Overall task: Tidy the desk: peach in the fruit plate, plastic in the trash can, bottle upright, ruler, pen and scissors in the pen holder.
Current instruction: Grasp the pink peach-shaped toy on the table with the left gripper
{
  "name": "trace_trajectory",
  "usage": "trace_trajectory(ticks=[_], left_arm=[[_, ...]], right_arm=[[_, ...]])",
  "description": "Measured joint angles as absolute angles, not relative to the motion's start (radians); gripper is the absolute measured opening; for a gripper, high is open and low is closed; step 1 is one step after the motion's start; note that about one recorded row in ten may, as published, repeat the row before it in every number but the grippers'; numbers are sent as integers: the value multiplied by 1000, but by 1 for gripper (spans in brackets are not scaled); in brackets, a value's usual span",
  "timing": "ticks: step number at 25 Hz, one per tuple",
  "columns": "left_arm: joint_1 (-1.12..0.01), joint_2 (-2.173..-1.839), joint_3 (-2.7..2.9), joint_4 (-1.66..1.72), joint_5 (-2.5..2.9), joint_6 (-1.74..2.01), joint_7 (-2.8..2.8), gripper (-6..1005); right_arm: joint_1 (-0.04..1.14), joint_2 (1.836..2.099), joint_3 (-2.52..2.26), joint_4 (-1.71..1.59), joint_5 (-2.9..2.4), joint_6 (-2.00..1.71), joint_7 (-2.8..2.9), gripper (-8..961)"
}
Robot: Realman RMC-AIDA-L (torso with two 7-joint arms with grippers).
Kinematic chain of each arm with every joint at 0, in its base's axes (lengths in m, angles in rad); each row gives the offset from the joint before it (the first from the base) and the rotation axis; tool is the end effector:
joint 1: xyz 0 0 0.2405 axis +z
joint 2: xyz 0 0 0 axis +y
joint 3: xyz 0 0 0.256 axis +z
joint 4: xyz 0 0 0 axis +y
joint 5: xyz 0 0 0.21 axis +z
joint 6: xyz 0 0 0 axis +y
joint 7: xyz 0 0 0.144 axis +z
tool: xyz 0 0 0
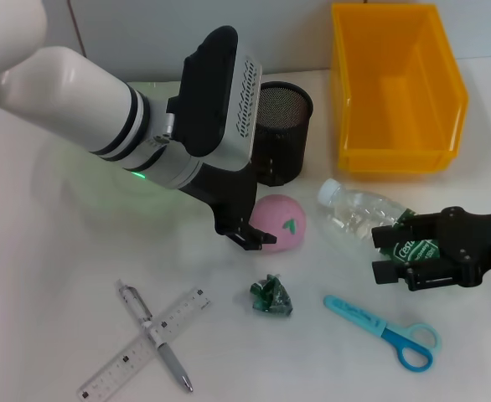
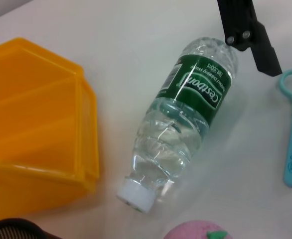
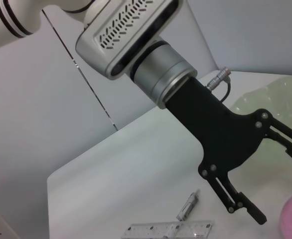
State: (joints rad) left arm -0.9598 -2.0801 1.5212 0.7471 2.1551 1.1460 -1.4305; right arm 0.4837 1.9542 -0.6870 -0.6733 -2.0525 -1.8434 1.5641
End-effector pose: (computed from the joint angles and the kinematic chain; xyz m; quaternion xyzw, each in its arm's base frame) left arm -0.1123 0.3960 -0.0944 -0.9751 0.1984 0.0868 0.0471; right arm 0.2808 0.2953 0.0479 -0.9347 0.2743 0.2252 0.0193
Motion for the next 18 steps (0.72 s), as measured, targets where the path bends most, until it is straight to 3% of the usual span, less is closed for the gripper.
trace_trajectory(ticks=[18], left_arm=[[-969, -2080, 1570, 710, 2147, 1099, -1425, 817]], right_arm=[[504, 1960, -688, -669, -2052, -1817, 1564, 703]])
